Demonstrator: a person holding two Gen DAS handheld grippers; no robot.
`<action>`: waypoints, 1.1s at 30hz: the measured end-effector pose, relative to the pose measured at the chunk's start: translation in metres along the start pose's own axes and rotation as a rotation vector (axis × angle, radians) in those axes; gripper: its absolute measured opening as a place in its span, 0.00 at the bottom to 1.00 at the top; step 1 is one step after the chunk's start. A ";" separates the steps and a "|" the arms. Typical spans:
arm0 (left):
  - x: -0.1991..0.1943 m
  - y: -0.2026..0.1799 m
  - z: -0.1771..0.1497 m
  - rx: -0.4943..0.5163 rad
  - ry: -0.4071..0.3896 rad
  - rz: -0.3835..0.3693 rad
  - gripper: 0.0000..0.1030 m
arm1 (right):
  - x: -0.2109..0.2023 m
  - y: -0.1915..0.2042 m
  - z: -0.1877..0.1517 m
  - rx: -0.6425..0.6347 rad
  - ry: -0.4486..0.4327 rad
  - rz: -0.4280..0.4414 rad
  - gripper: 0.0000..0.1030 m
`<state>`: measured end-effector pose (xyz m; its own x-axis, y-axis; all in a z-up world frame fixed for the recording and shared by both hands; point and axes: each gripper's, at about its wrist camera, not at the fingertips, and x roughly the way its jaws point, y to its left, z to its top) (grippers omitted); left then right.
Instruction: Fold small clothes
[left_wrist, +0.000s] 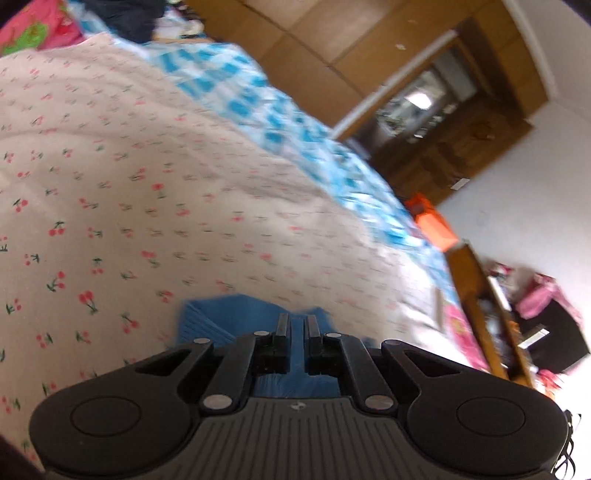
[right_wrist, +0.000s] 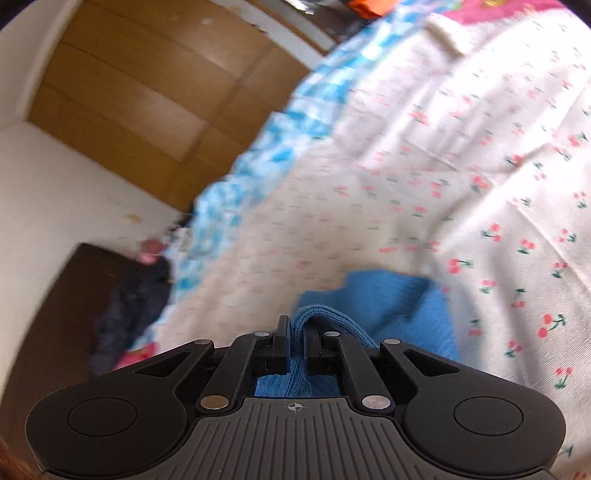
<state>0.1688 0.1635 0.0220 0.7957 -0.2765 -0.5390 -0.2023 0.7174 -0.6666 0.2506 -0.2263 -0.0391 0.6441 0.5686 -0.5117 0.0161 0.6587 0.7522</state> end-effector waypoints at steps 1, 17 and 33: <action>0.009 0.006 -0.001 -0.012 0.004 0.025 0.12 | 0.005 -0.008 -0.005 0.003 0.015 -0.013 0.08; -0.020 -0.002 -0.035 0.179 -0.001 0.136 0.41 | -0.018 -0.001 -0.011 -0.079 -0.102 -0.013 0.16; 0.018 -0.024 -0.038 0.373 0.191 0.233 0.42 | -0.028 -0.013 -0.043 -0.124 -0.130 0.001 0.35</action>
<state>0.1661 0.1173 0.0087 0.6272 -0.1680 -0.7605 -0.1165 0.9452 -0.3049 0.1993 -0.2294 -0.0523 0.7377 0.5062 -0.4467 -0.0738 0.7182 0.6919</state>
